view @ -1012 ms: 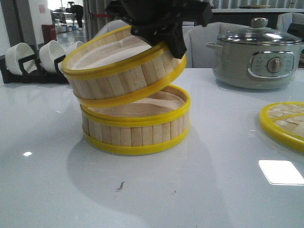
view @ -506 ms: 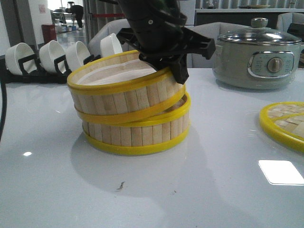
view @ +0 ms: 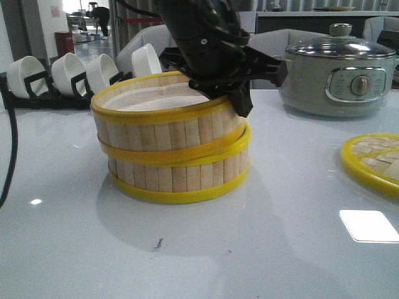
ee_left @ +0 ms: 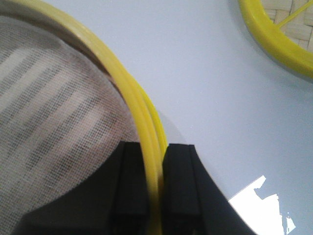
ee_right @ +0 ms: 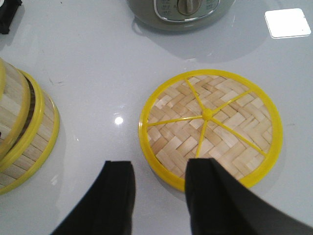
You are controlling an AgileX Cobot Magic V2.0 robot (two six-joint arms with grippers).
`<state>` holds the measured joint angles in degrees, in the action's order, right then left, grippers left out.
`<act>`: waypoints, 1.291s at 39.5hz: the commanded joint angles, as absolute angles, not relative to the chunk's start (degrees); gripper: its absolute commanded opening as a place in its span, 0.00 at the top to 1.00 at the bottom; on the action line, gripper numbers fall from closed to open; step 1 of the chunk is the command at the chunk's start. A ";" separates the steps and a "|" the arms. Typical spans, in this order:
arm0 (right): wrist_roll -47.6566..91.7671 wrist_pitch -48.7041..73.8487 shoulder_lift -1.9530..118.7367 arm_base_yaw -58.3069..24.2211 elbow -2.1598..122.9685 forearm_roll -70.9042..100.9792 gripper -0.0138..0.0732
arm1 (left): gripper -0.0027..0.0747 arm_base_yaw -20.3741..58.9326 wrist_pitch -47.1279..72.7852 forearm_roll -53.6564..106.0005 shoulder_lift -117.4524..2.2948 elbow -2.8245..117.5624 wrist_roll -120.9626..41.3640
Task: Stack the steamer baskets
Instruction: 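Lower the held basket onto the center basket with the left gripper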
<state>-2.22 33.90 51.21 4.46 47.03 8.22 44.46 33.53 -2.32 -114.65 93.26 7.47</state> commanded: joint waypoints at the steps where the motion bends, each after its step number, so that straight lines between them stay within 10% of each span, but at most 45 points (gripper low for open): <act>1: -1.80 30.00 50.76 4.53 49.20 8.37 0.41 | 0.86 44.77 28.69 -2.38 -112.07 95.69 7.04; 51: -1.80 30.04 50.76 4.53 49.20 9.32 0.41 | 0.78 44.77 28.18 -2.09 -112.43 95.68 7.04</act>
<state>-2.22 33.90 51.21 4.46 47.03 8.67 44.46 32.68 -1.65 -115.51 93.83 7.47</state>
